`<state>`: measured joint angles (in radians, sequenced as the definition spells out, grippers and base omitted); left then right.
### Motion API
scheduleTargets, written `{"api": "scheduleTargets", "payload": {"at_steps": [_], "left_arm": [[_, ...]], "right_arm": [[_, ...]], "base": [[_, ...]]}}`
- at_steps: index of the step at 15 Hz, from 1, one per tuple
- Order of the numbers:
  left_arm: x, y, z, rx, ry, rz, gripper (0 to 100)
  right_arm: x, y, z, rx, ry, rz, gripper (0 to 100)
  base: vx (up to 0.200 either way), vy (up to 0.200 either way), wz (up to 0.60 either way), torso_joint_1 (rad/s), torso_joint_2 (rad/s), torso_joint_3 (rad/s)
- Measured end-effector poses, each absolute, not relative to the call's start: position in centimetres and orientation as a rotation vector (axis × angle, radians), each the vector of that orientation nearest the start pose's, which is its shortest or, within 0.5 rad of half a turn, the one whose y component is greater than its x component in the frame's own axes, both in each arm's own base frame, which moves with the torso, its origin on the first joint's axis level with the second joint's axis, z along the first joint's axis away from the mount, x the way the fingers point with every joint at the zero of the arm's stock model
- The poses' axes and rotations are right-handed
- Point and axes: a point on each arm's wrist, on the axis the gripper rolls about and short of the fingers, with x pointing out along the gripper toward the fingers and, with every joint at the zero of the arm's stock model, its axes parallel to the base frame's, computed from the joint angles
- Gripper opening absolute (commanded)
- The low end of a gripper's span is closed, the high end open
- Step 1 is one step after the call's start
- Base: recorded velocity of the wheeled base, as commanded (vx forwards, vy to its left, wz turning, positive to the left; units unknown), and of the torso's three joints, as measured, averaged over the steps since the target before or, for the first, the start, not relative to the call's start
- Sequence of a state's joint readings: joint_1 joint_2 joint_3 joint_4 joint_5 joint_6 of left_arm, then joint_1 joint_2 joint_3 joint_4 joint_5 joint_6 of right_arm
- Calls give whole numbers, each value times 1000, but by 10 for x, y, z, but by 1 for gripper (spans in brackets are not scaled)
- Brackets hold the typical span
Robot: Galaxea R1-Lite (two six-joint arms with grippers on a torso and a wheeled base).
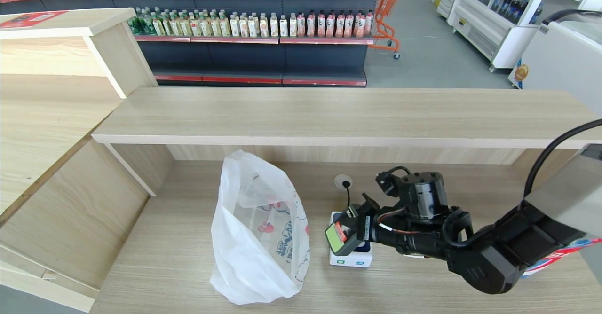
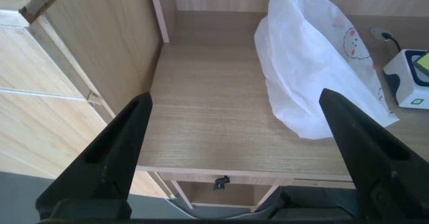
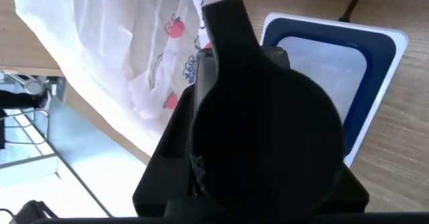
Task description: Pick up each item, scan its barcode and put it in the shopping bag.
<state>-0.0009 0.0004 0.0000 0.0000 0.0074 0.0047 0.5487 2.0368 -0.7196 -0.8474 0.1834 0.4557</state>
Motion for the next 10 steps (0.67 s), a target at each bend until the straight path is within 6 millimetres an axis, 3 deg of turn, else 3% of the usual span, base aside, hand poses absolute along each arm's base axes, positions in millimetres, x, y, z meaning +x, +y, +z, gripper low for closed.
{"api": "scheduleTargets", "payload": {"at_steps": [7,10], "left_arm": [[-23,0,75,4,0,6,100],[-23,0,75,5,0,7,100]], "right_arm": [[305,191,41,254,586,605,0],[306,191,42,262,580,586,0]], "base": [[0,0,0,0,0,0],[0,0,0,0,0,0]]}}
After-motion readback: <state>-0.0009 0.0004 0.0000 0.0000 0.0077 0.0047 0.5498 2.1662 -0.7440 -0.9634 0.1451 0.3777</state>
